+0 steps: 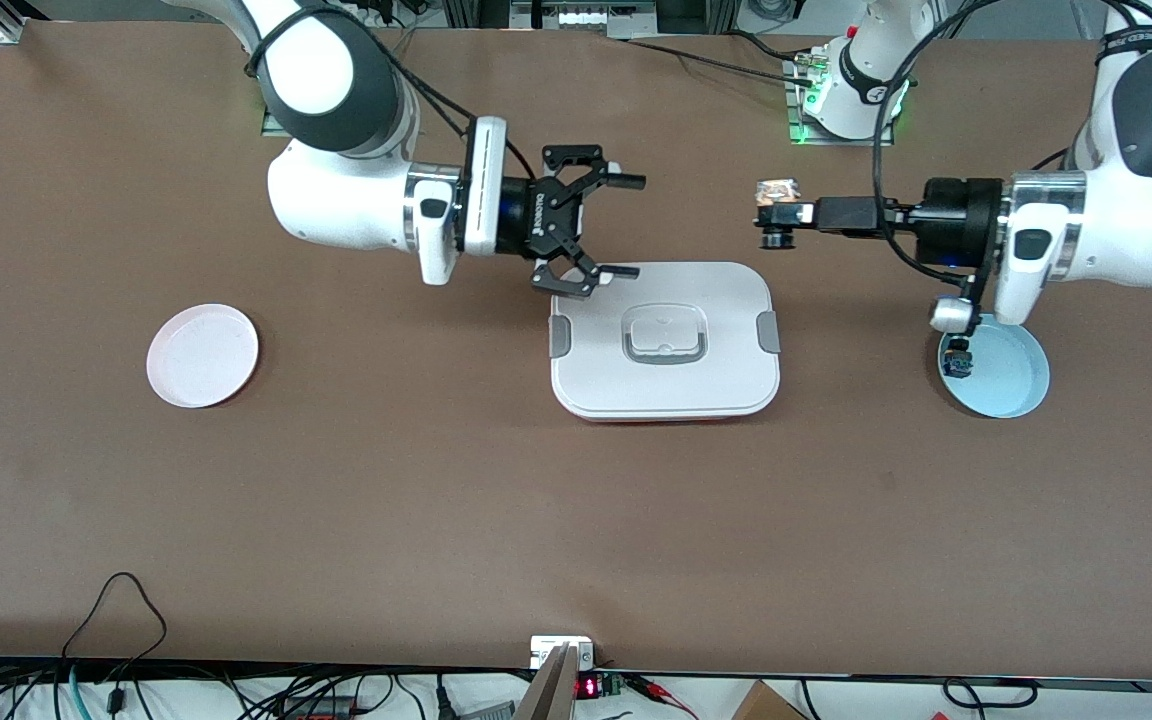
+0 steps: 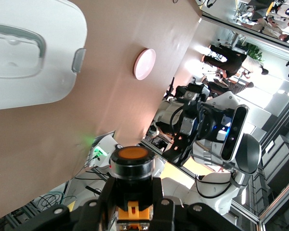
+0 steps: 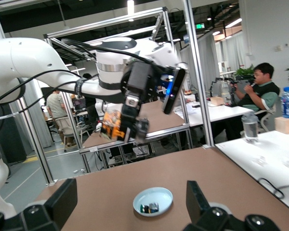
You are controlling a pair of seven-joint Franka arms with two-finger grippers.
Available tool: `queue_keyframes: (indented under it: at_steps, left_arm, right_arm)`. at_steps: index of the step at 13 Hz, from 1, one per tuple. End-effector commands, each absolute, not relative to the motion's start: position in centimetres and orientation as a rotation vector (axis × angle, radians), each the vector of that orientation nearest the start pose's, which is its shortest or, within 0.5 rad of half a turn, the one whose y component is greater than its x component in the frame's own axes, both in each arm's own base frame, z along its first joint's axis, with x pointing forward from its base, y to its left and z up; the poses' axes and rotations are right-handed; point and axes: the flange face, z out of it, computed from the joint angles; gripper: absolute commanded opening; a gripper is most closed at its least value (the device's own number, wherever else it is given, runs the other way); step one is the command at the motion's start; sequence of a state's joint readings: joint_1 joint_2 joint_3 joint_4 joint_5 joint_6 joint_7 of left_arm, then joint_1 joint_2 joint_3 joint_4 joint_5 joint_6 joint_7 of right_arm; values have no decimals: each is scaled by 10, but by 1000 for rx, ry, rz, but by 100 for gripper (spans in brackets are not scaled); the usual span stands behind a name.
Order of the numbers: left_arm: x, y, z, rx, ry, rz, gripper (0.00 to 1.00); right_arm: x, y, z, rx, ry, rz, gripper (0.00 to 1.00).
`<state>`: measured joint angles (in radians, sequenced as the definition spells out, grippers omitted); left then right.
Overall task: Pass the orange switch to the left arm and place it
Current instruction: 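Carry the switch to the blue plate while the right gripper withdraws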
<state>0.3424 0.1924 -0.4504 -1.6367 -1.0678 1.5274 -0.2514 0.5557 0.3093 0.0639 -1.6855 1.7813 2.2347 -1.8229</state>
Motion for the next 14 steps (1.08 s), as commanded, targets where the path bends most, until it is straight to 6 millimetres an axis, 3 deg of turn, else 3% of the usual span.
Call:
queue_keyframes:
  at_steps: [1, 3, 5, 9, 12, 14]
  left_arm:
    - [584, -106, 558, 2060, 266, -524, 0]
    - [584, -79, 538, 2210, 298, -532, 0]
    - [585, -59, 505, 2443, 237, -542, 0]
    - [590, -14, 453, 2795, 165, -604, 0]
    - [606, 37, 401, 3017, 106, -634, 0]
    - [619, 77, 355, 3137, 15, -635, 1]
  right_arm:
    - [546, 370, 482, -1474, -1094, -1098, 100]
    - [561, 331, 478, -1471, -1125, -1083, 100]
    - [581, 285, 475, -1468, -1147, -1075, 100]
    - [600, 206, 471, -1494, -1182, -973, 100]
    - [608, 160, 473, -1642, -1157, -856, 100]
    - [609, 149, 470, -1721, -1083, -776, 100]
